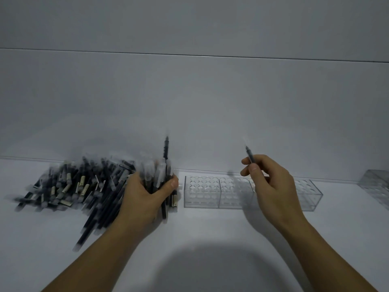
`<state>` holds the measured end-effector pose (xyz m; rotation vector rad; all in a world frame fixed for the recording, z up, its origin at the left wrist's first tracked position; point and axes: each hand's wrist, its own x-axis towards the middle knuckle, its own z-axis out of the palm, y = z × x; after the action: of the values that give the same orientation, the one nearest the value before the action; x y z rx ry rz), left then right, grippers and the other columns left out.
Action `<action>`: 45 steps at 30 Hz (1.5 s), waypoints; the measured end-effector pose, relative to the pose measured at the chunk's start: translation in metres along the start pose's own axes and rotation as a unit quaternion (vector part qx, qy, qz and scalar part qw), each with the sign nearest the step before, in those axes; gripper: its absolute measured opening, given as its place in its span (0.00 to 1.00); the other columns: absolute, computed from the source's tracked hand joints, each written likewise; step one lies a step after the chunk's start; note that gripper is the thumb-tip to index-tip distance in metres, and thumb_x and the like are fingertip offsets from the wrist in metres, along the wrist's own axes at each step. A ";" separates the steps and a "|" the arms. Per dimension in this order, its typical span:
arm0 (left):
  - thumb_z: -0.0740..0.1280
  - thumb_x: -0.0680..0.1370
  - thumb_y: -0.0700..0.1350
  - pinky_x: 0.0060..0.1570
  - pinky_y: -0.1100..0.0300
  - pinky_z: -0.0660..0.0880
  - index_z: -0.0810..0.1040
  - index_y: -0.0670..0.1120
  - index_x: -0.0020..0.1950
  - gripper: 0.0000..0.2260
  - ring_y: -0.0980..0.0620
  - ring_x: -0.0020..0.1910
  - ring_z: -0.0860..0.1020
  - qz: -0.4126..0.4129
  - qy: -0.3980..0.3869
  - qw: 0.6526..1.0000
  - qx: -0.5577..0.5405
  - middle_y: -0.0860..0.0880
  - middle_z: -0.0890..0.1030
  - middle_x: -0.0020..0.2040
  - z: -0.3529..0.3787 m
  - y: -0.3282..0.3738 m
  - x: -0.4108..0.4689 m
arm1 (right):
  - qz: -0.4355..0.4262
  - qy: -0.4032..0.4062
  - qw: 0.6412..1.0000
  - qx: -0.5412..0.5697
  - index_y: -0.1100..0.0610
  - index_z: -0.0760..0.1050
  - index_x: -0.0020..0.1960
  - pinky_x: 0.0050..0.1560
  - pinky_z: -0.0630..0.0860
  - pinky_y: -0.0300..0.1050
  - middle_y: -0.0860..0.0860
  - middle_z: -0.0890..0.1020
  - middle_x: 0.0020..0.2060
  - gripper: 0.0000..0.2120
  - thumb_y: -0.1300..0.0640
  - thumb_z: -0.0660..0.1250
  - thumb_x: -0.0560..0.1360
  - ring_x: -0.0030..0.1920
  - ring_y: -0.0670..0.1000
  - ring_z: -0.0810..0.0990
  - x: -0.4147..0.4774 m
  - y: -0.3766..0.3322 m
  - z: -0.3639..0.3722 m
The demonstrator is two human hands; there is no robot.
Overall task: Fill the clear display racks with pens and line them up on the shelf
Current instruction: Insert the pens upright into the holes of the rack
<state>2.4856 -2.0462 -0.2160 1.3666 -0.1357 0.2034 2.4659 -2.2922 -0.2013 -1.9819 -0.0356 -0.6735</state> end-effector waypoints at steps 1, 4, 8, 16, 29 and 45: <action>0.69 0.74 0.28 0.34 0.56 0.83 0.79 0.36 0.46 0.05 0.48 0.37 0.85 0.016 0.002 1.000 0.003 0.45 0.85 0.36 0.001 0.004 -0.001 | -0.001 -0.006 1.000 -0.009 0.51 0.81 0.54 0.40 0.72 0.29 0.43 0.84 0.42 0.09 0.58 0.62 0.83 0.44 0.39 0.80 -0.001 -0.001 0.001; 0.68 0.74 0.26 0.32 0.65 0.79 0.79 0.34 0.46 0.05 0.54 0.34 0.84 0.033 -0.015 0.999 0.004 0.47 0.85 0.34 0.002 0.006 -0.001 | 0.006 -0.021 1.000 -0.022 0.52 0.81 0.54 0.39 0.72 0.28 0.42 0.84 0.43 0.08 0.58 0.63 0.83 0.44 0.40 0.80 -0.002 0.000 0.003; 0.70 0.74 0.26 0.33 0.60 0.80 0.79 0.28 0.46 0.03 0.47 0.34 0.81 0.032 -0.028 0.997 0.057 0.34 0.81 0.36 0.001 -0.002 0.001 | 0.026 -0.039 0.997 -0.058 0.50 0.81 0.50 0.39 0.73 0.29 0.40 0.85 0.45 0.08 0.56 0.63 0.83 0.47 0.39 0.80 0.000 0.007 0.002; 0.67 0.77 0.28 0.33 0.56 0.79 0.77 0.28 0.49 0.02 0.51 0.33 0.81 0.038 -0.029 0.996 0.076 0.38 0.81 0.34 0.001 -0.004 0.000 | 0.042 -0.020 0.999 -0.026 0.50 0.82 0.48 0.38 0.71 0.30 0.42 0.85 0.40 0.09 0.58 0.64 0.82 0.44 0.38 0.81 0.003 0.004 0.001; 0.65 0.79 0.30 0.49 0.50 0.81 0.81 0.37 0.54 0.07 0.38 0.46 0.83 -0.027 0.005 0.999 -0.030 0.35 0.84 0.47 -0.009 -0.021 0.018 | 0.116 -0.192 0.941 0.253 0.53 0.83 0.57 0.47 0.80 0.41 0.51 0.80 0.42 0.09 0.62 0.66 0.82 0.45 0.48 0.82 0.063 -0.042 0.058; 0.65 0.80 0.32 0.50 0.47 0.81 0.79 0.36 0.52 0.04 0.39 0.49 0.85 -0.038 -0.027 0.999 0.013 0.37 0.85 0.45 -0.006 -0.028 0.028 | -0.011 -0.216 0.971 0.103 0.52 0.81 0.56 0.48 0.84 0.46 0.43 0.82 0.41 0.09 0.64 0.68 0.81 0.46 0.49 0.84 0.046 -0.013 0.080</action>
<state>2.5190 -2.0437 -0.2380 1.4005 -0.1266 0.1060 2.5361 -2.2305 -0.1965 -1.8934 -0.3769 -0.2287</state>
